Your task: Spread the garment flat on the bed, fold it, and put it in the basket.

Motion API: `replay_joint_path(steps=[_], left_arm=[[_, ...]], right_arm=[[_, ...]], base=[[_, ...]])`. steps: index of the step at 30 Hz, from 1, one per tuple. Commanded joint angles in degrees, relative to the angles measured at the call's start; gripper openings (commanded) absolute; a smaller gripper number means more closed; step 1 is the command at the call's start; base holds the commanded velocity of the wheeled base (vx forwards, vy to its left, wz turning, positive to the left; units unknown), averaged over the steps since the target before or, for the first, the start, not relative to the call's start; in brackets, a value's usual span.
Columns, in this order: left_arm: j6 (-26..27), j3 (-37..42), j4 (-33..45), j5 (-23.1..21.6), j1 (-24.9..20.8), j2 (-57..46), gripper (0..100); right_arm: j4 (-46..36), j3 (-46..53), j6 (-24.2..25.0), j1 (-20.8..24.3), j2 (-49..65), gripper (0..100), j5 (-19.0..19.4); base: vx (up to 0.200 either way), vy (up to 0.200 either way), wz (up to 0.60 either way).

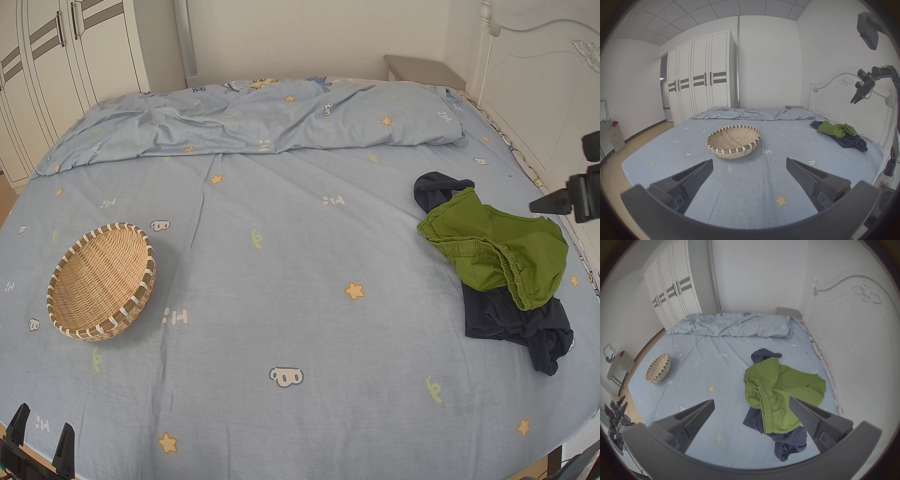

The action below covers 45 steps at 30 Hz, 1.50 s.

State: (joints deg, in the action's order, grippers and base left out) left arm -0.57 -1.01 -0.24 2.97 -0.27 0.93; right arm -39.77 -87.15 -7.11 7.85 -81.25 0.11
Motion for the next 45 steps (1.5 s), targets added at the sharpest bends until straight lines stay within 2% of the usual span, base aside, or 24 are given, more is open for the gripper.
replay_joint_path(steps=[1,7,30,45], left_arm=[[0.0,1.0,0.0,0.0,0.0,-0.9,100],[0.0,1.0,0.0,0.0,0.0,-0.9,100],[0.0,1.0,0.0,0.0,0.0,-0.9,100],[0.0,1.0,0.0,0.0,0.0,-0.9,100]], right_arm=[[-9.5,-23.4,-2.3,1.6,-30.9,100,-0.4],[-9.3,-26.4,-3.2,3.3,-36.5,100,-2.9],[-1.5,-24.3,-4.8,2.0,-39.6,100,-2.9],[-1.2,-23.2,-5.3,1.7,-42.0,100,-2.9]], base=[[0.0,0.0,0.0],[0.0,0.0,0.0],[0.0,0.0,0.0],[0.0,0.0,0.0]])
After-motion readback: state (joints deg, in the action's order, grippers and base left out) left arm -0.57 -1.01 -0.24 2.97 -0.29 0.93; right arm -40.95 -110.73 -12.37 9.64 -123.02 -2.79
